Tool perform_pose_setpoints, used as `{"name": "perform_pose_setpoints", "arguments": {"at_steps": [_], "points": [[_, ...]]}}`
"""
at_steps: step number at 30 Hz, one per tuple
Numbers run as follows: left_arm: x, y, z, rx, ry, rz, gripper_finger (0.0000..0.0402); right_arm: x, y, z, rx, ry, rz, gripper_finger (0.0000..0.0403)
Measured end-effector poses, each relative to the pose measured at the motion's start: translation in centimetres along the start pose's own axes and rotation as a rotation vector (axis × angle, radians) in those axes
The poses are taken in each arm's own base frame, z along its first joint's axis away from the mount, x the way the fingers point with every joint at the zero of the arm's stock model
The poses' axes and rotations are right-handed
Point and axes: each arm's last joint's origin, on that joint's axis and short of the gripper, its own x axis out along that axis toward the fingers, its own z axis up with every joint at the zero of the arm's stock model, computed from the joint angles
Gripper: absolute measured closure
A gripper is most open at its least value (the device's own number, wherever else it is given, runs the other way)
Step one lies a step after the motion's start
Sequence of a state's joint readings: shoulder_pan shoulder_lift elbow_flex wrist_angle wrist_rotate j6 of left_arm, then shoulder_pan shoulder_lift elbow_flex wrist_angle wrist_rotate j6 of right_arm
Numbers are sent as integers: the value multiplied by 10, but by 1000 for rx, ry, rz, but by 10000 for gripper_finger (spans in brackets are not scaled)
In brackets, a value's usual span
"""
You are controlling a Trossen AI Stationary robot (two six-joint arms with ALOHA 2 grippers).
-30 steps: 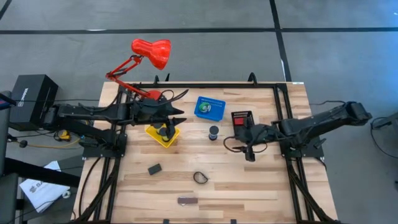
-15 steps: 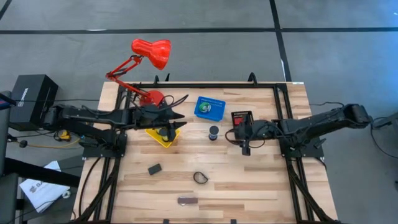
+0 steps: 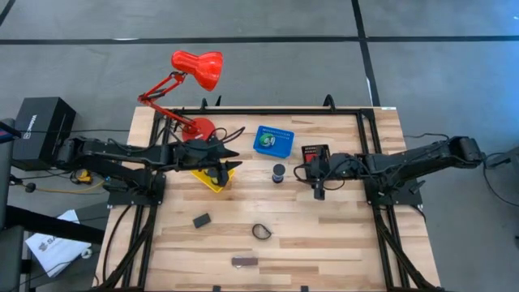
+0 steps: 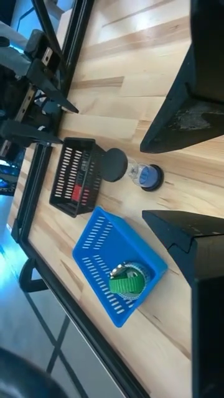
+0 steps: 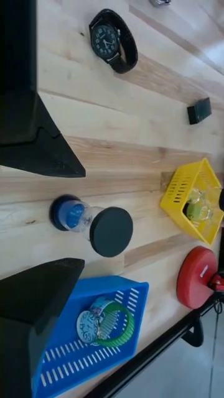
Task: Pick & Place Office items
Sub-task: Put the blue hourglass into the yellow bin
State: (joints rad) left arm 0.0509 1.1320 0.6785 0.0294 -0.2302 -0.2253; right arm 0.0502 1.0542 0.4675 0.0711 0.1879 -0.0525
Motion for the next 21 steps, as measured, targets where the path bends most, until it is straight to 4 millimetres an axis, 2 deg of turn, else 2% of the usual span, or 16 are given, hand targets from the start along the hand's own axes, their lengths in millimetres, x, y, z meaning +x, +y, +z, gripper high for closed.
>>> {"name": "perform_pose_setpoints", "arguments": {"at_steps": [21], "points": [[0,-1,2,-6,-24,-5,248,0,0,6,11,-56,-4,188]]}}
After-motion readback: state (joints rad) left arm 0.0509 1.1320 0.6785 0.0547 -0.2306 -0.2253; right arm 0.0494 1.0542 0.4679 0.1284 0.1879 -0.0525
